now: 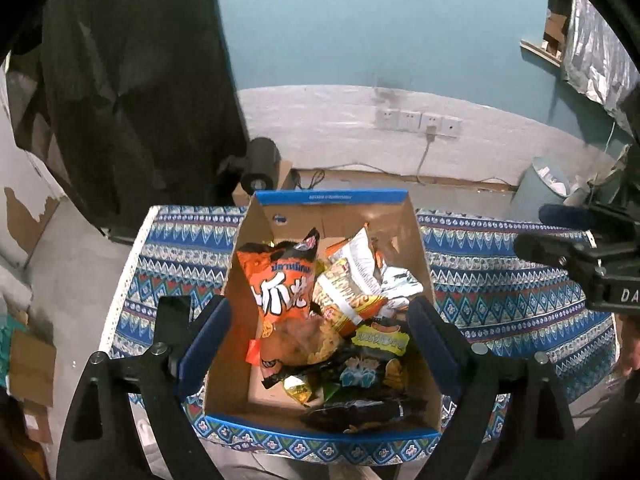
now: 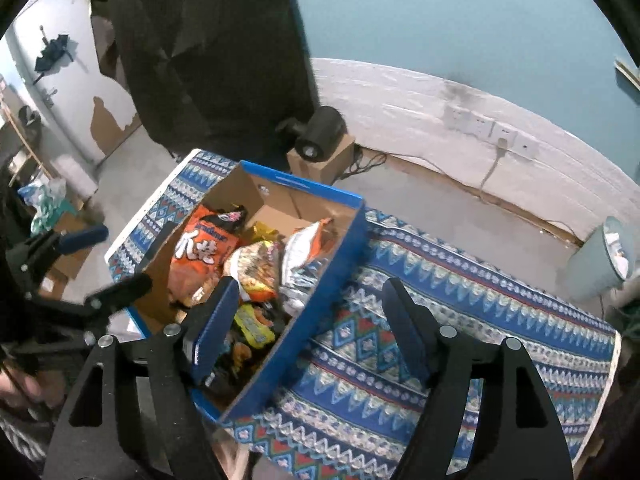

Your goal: Organize snacks

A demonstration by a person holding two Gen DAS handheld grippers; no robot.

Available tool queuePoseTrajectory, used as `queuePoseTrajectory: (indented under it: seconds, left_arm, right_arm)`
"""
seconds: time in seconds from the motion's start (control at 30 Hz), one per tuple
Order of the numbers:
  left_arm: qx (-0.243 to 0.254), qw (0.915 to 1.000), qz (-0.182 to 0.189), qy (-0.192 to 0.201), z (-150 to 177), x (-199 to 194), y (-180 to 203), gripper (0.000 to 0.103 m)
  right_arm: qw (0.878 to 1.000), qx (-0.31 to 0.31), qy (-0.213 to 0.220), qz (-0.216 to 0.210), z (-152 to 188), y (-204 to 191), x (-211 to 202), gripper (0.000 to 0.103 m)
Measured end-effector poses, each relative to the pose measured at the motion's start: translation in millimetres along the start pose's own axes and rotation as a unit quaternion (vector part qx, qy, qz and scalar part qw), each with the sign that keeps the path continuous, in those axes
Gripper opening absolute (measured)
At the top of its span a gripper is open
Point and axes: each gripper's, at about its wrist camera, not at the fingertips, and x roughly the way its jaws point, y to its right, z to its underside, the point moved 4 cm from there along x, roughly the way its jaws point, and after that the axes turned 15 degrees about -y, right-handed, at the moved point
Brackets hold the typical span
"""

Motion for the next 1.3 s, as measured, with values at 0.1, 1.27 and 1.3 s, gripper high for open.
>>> queuePoseTrajectory:
  seconds: [0.1, 1.27, 1.3]
  left_arm:
    - [0.007, 0.9998, -0.012, 0.013, 1.0, -6.3, 5.6, 0.094]
    - [0.031, 0.9989, -0.023, 0.025, 2.4, -12.0, 32.3, 0.094]
    - [0.031, 0.999, -0.022, 0.025, 2.3, -11.9, 32.3, 0.094]
  right_arm:
    - [1.0, -0.003, 0.003, 0.01, 11.5, 5.8, -8.6, 0.074]
    - [1.0, -0.016, 0.015, 0.021, 39.5, 9.3, -23.1, 0.077]
    - [1.0, -0.016, 0.015, 0.021, 39.7, 9.3, -23.2, 0.077]
